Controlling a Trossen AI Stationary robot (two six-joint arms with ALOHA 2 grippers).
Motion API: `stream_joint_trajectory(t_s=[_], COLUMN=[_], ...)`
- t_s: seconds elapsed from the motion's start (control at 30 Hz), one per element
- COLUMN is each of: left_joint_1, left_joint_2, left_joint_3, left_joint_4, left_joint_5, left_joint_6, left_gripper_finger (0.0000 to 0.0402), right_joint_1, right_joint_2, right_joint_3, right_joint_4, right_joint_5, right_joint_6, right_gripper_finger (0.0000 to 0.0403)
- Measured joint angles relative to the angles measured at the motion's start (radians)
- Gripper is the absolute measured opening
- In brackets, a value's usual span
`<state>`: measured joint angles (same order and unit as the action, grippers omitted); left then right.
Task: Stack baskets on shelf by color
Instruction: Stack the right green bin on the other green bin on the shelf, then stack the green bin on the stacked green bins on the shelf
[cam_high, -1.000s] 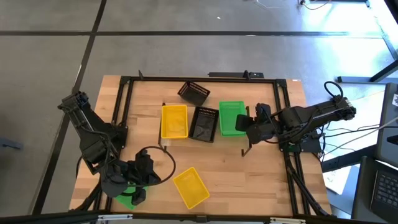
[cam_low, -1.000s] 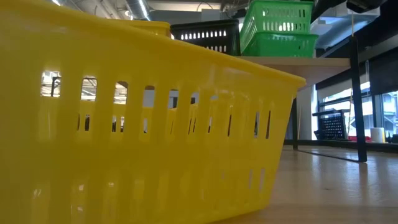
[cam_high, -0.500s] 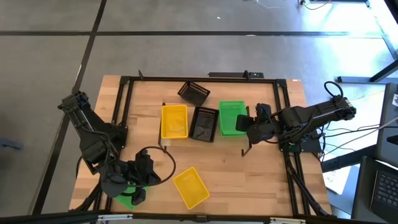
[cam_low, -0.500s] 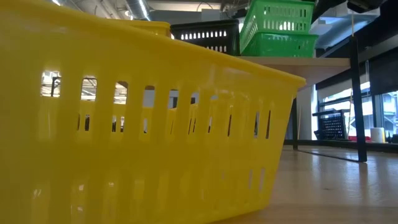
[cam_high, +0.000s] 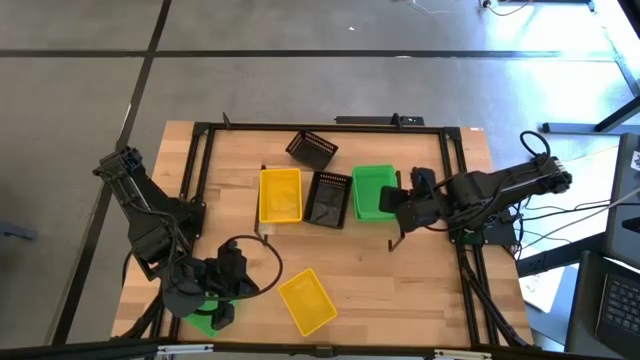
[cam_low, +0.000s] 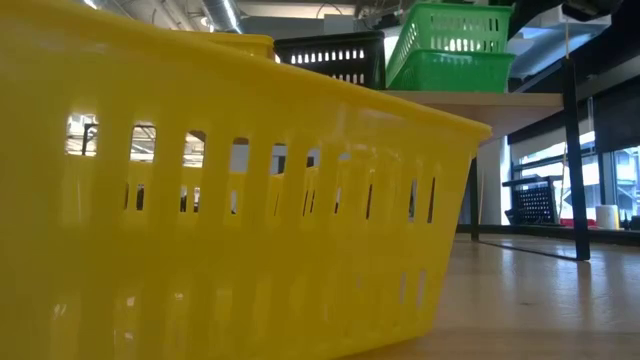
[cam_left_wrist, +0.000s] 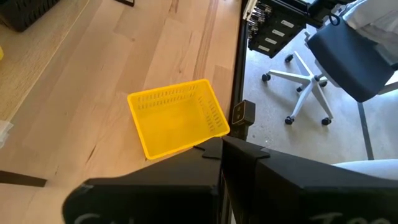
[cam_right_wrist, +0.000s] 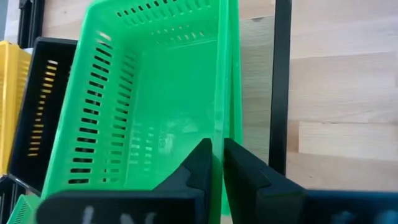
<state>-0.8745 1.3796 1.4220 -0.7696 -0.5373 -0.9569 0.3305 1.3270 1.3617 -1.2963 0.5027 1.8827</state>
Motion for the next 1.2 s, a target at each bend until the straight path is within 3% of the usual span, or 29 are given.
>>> stream_joint_trajectory(t_s=[0.47, 0.83, 0.97, 1.2], left_joint_1=[0.000, 0.000, 0.014, 0.095], left_joint_2=[0.000, 0.000, 0.000, 0.000], left_joint_3=[0.000, 0.000, 0.000, 0.000], left_joint_4=[-0.001, -0.008, -0.036, -0.123], left_joint_5=[0.000, -0.003, -0.048, -0.049], left_joint_6=[0.000, -0.009, -0.026, -0.084], left_gripper_finger=[0.0000, 0.0000, 0.0000, 0.0000], right_joint_1=[0.000, 0.037, 0.062, 0.094], right_joint_2=[0.025, -0.004, -0.007, -0.007], right_joint_3=[0.000, 0.005, 0.044, 0.133], right_joint_4=[0.002, -0.004, -0.008, 0.033], right_joint_5=[-0.004, 0.155, 0.250, 0.317], right_joint_6=[-0.001, -0.016, -0.180, -0.666], right_gripper_finger=[0.0079, 0.0079, 0.0079, 0.0079])
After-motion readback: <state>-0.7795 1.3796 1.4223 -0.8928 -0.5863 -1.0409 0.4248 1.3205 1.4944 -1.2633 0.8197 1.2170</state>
